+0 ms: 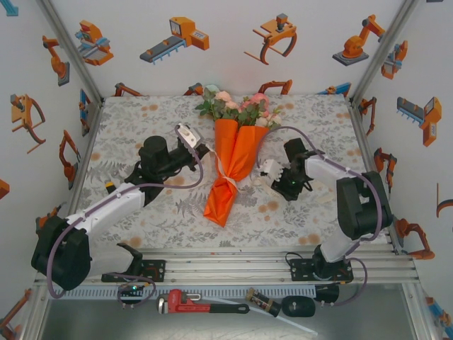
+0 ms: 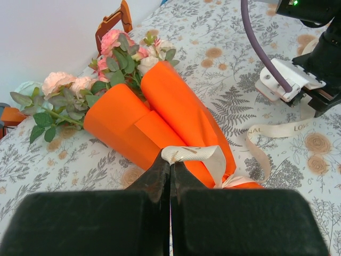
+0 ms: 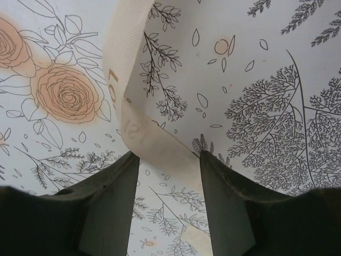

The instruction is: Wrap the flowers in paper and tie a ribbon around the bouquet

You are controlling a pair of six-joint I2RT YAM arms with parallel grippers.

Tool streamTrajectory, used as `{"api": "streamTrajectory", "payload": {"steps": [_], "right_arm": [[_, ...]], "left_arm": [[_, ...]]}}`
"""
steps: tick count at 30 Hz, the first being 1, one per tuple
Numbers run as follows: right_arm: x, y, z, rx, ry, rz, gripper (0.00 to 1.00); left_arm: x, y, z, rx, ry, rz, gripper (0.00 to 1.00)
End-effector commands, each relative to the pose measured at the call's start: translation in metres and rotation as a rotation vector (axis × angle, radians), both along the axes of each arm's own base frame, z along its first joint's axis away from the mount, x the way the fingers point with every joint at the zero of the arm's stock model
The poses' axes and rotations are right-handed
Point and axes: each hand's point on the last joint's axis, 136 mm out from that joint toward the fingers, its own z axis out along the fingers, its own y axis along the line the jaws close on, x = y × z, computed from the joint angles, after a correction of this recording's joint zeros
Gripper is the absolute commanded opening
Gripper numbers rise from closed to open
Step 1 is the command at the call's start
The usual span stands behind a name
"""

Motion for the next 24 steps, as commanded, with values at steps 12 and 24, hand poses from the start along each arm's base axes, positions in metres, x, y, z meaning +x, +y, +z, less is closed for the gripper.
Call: {"api": "streamTrajectory", "payload": {"steps": [12,24], "right_arm": [[0.017,0.04,0.064,0.26,-0.057,-0.109,0.0],[0.003,0.111,0.197,0.857,-0.223,-0.158,0.0]], "left_arm": [[-0.006,0.003,0.019,-0.052,-0.055,-0.018,0.0],[-0.011,-0.003,0.021,-0.082,-0.028,-0.052,0.0]]}}
